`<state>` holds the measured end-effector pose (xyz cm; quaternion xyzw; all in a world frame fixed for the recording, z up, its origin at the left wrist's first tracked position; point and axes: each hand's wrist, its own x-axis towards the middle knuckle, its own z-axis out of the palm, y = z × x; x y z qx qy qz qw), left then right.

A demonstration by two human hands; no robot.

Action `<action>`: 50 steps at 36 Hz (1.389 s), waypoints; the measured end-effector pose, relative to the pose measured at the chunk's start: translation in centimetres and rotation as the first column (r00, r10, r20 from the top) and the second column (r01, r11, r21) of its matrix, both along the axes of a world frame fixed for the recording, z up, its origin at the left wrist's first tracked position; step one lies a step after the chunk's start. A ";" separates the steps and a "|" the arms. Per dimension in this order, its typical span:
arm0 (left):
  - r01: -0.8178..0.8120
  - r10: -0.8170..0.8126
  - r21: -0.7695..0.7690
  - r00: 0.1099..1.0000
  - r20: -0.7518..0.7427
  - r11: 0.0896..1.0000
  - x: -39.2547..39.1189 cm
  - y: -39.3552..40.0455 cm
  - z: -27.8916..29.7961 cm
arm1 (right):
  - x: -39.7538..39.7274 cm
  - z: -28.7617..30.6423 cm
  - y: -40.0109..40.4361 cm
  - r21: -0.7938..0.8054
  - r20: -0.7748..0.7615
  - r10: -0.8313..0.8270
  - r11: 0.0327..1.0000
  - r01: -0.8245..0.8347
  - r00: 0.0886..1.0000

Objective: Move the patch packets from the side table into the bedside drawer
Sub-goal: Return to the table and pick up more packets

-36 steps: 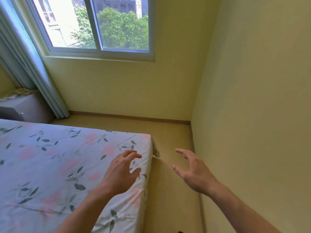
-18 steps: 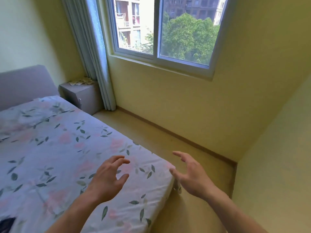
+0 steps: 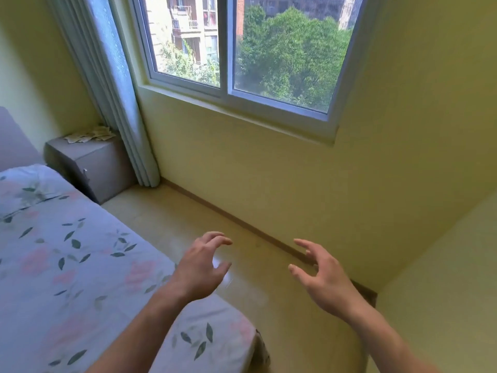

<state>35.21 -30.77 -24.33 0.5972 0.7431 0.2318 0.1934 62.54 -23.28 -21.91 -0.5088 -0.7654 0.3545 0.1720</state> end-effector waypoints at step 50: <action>-0.787 0.783 -0.036 0.616 -0.086 0.616 -45.0 38.2 3.1 | -62.6 0.9 58.7 0.081 -0.041 0.830 0.557 -0.826 0.556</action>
